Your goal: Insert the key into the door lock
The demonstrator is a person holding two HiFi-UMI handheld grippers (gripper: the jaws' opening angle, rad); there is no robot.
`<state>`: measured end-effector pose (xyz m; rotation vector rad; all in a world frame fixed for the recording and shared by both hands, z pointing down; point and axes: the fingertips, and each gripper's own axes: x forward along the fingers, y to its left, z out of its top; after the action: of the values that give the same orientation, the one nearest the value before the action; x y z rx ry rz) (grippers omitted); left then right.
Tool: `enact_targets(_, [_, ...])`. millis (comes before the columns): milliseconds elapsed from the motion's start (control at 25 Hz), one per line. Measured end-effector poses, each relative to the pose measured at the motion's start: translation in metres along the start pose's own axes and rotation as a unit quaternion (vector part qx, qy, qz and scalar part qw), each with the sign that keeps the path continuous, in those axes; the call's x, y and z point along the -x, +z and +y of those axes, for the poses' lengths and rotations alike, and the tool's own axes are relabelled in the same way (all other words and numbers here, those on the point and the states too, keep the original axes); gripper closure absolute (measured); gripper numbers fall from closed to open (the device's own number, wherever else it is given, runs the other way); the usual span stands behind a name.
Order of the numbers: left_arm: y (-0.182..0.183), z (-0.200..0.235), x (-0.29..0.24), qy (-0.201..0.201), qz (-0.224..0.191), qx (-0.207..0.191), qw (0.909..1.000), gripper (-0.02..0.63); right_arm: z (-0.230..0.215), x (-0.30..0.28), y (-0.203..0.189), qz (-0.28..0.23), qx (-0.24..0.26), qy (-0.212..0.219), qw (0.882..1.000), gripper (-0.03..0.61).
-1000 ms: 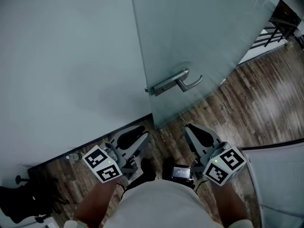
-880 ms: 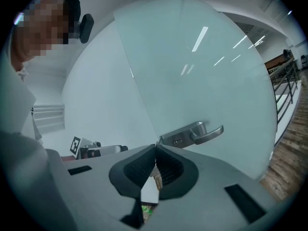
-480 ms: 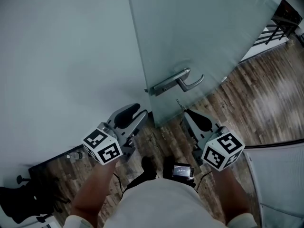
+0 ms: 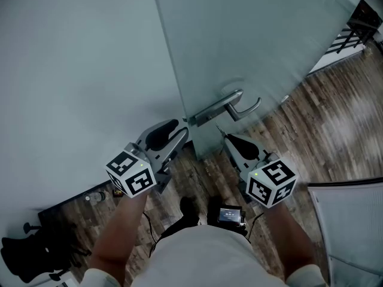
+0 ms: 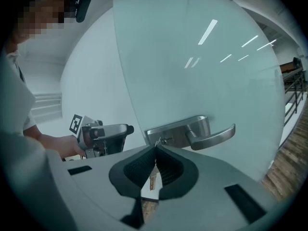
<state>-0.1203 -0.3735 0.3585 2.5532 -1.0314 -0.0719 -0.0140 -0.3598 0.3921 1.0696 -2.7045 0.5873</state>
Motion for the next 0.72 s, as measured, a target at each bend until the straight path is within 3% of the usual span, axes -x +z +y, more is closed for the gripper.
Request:
enact_targets(480, [0.009, 0.014, -0.02, -0.011, 0.006, -0.008, 0.9999, 0.472, -0.009, -0.023, -0.01, 0.021, 0.0, 0.001, 1.0, 0.561])
enact_targets(720, [0.008, 0.008, -0.028, -0.033, 0.005, -0.006, 0.9994, 0.472, -0.008, -0.023, -0.01, 0.031, 0.059, -0.011, 0.998, 0.561])
